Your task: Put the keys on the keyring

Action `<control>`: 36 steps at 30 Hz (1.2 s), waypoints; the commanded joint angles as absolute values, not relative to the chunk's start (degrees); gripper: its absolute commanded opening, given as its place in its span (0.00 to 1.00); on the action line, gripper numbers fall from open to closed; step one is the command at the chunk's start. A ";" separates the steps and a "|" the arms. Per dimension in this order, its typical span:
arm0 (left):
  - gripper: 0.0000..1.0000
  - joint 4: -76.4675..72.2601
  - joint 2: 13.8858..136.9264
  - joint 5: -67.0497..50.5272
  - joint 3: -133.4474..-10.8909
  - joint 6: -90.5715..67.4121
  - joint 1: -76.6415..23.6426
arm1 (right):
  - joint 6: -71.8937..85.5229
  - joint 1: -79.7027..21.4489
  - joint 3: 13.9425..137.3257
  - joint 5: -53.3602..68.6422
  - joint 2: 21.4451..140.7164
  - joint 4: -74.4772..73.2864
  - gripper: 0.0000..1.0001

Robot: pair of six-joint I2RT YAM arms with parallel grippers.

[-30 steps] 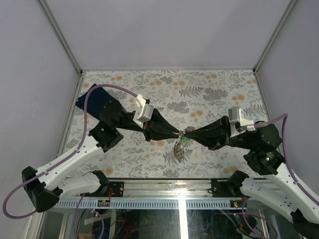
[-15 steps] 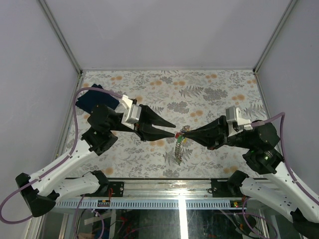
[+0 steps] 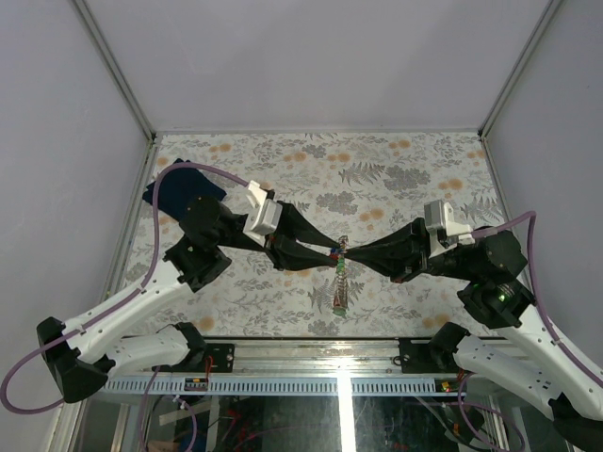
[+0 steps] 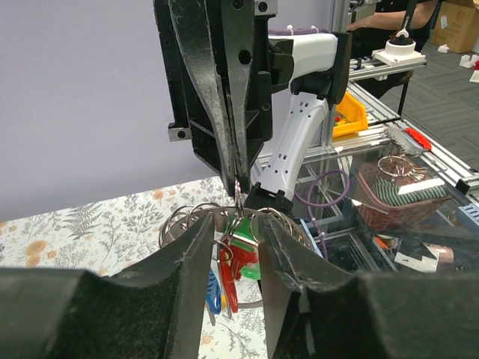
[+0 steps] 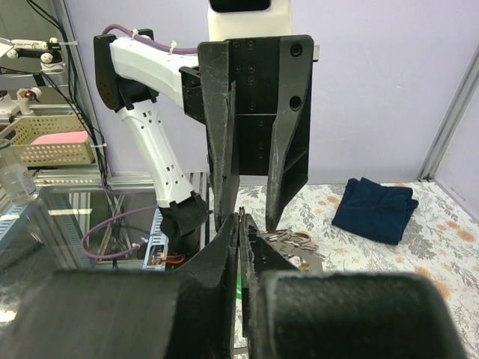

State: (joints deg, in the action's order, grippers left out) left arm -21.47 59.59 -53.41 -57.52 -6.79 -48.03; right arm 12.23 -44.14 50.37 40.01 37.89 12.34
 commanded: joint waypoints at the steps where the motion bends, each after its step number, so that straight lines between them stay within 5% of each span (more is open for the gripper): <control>1: 0.31 -24.72 59.79 -53.62 -59.40 -6.59 -48.79 | 11.89 -44.24 51.60 39.00 37.84 16.98 0.00; 11: 0.23 -24.18 60.28 -52.54 -59.49 -6.24 -49.39 | 11.52 -44.23 51.92 38.64 38.62 16.05 0.00; 20: 0.00 -19.91 60.39 -51.37 -60.97 -4.26 -49.57 | 10.87 -44.24 51.51 38.60 38.50 15.05 0.00; 28: 0.00 10.57 62.14 -49.25 -72.54 13.98 -49.58 | 4.64 -44.30 55.77 36.43 37.54 3.45 0.21; 36: 0.00 40.28 69.15 -42.95 -88.22 28.92 -50.28 | 0.05 -44.27 60.11 37.25 40.69 -7.02 0.28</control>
State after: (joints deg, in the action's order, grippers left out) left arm 22.70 66.24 -47.72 -81.01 18.39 -49.52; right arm 3.16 -44.14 57.17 37.54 38.94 -2.33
